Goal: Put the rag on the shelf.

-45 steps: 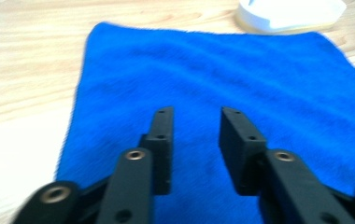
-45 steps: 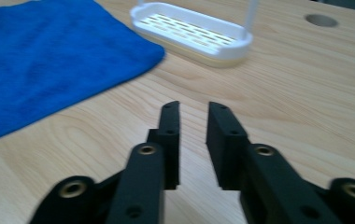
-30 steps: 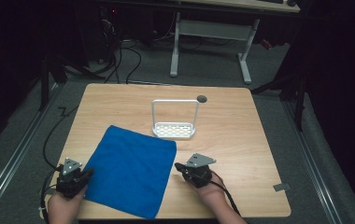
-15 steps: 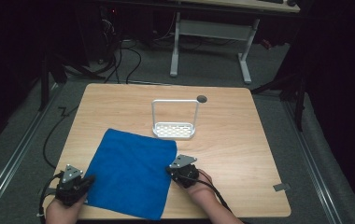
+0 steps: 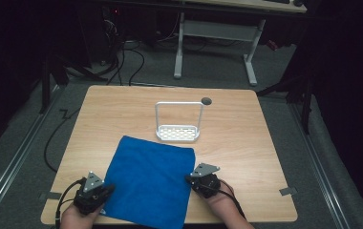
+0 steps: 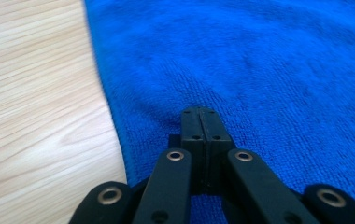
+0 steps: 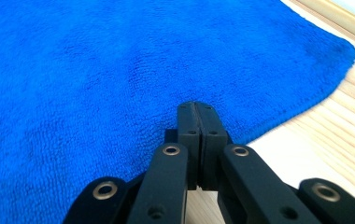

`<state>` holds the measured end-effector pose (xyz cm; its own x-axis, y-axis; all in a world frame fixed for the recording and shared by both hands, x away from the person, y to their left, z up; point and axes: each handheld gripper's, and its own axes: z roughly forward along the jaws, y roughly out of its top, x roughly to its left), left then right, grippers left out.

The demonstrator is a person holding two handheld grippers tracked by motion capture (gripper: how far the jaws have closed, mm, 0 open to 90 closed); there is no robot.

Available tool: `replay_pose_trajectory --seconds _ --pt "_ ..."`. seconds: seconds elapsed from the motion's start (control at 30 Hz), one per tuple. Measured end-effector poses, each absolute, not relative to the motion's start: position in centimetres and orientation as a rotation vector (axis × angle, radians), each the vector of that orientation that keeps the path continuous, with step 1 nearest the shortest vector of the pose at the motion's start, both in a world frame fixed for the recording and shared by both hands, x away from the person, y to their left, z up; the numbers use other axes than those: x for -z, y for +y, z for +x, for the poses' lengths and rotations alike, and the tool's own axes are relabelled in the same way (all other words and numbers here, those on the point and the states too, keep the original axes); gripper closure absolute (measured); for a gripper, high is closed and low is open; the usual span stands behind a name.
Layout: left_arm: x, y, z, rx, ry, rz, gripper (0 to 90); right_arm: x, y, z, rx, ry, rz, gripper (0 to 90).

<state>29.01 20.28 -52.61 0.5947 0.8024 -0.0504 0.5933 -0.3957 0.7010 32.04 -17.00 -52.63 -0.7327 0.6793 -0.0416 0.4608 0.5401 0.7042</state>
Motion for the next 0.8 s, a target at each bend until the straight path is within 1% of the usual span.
replay_pose_trajectory --seconds 0.2,0.33,0.5,0.6,0.73,0.8 --pt "52.4 18.5 28.7 -0.346 1.04 2.168 90.0 52.7 -18.4 31.8 -0.99 2.441 0.988 90.0" --pt "52.0 17.9 28.9 -0.33 1.009 2.153 86.3 52.7 -19.2 31.7 -0.983 2.428 1.009 90.0" --pt "51.5 17.9 30.4 -0.353 1.002 2.091 84.3 52.7 -20.4 31.3 -0.971 2.401 1.042 90.0" --pt "51.8 17.5 31.9 -0.379 1.016 2.107 83.5 52.5 -21.0 30.8 -0.996 2.385 1.048 90.0" --pt "52.3 17.2 33.2 -0.396 1.037 2.135 83.7 52.2 -20.6 29.6 -1.031 2.405 1.016 90.0" --pt "52.5 17.2 33.5 -0.379 1.047 2.149 83.9 52.5 -20.2 29.2 -0.995 2.432 1.001 90.0"
